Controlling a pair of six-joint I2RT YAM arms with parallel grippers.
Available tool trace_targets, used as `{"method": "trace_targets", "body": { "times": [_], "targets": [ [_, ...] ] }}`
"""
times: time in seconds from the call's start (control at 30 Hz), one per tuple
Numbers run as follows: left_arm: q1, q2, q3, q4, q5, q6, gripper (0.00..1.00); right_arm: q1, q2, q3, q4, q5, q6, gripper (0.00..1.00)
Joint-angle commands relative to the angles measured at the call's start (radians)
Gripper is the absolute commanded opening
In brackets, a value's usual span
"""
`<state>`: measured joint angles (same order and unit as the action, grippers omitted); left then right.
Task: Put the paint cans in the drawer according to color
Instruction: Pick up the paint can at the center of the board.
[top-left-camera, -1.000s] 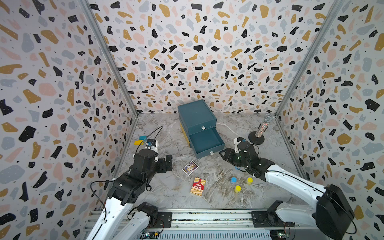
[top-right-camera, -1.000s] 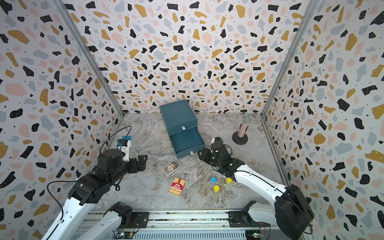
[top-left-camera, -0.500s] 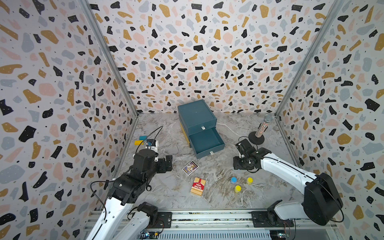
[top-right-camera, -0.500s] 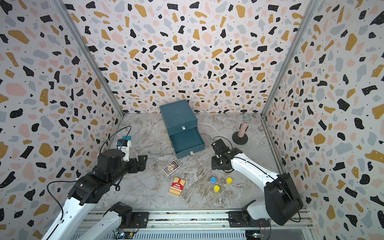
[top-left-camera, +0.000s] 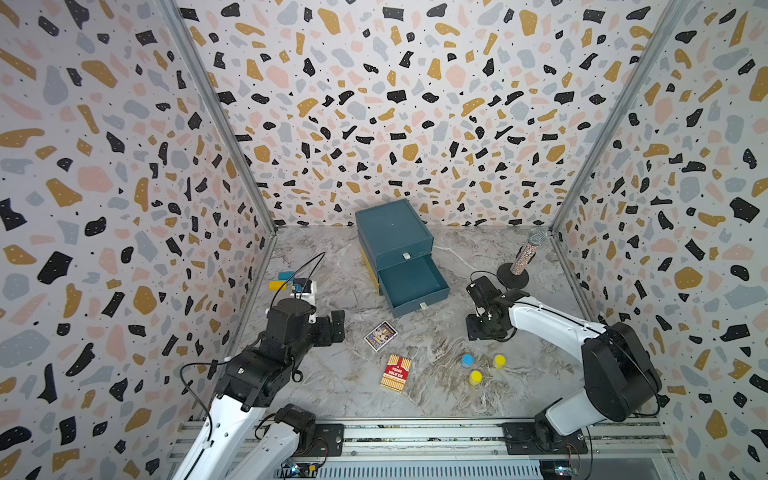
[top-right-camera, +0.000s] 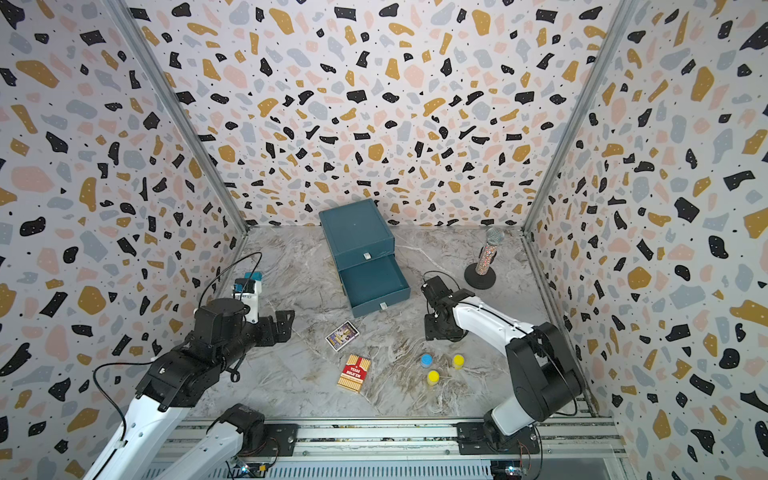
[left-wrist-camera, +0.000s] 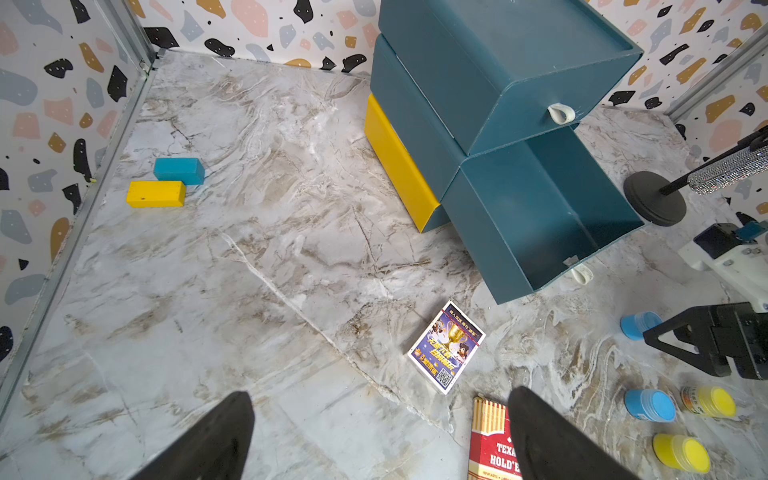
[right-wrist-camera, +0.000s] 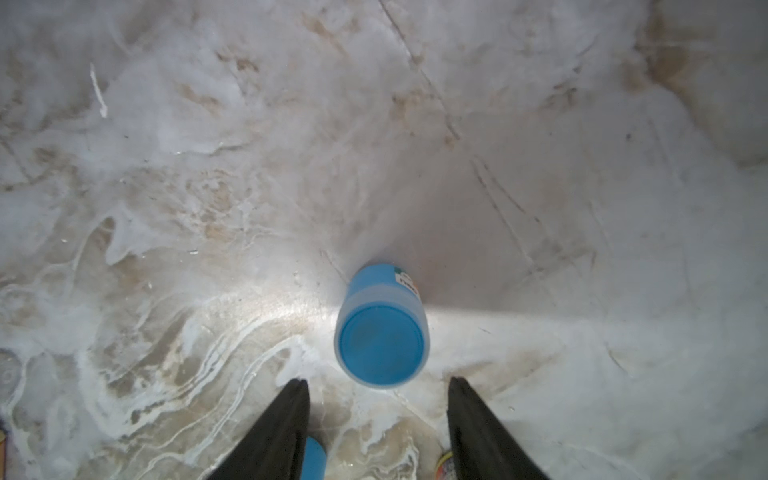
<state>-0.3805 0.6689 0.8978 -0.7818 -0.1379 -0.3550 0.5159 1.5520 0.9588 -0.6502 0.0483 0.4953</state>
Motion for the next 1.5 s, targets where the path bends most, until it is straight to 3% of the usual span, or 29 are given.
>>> {"method": "trace_targets", "body": {
  "times": [0.0, 0.53, 0.8, 1.0, 1.23, 1.47],
  "targets": [
    [0.005, -0.003, -0.008, 0.035, 0.003, 0.006, 0.98, -0.015, 0.008, 0.041, 0.004, -0.005, -0.021, 0.58],
    [0.005, 0.0, -0.006, 0.036, 0.004, 0.008, 0.98, -0.033, 0.059, 0.037, 0.033, -0.013, -0.026, 0.5],
    [0.005, -0.001, -0.007, 0.036, 0.003, 0.007, 0.98, -0.035, 0.056, 0.028, 0.04, -0.006, -0.021, 0.38],
    [0.005, 0.0, -0.007, 0.036, 0.003, 0.007, 0.98, -0.035, -0.04, 0.039, 0.023, 0.022, -0.024, 0.28],
    [0.007, 0.005, -0.007, 0.036, 0.006, 0.007, 0.98, -0.006, -0.136, 0.281, -0.104, 0.027, -0.068, 0.25],
    [0.008, 0.001, -0.008, 0.036, 0.004, 0.007, 0.98, 0.125, 0.074, 0.658, -0.184, 0.028, -0.081, 0.23]
  ]
}}
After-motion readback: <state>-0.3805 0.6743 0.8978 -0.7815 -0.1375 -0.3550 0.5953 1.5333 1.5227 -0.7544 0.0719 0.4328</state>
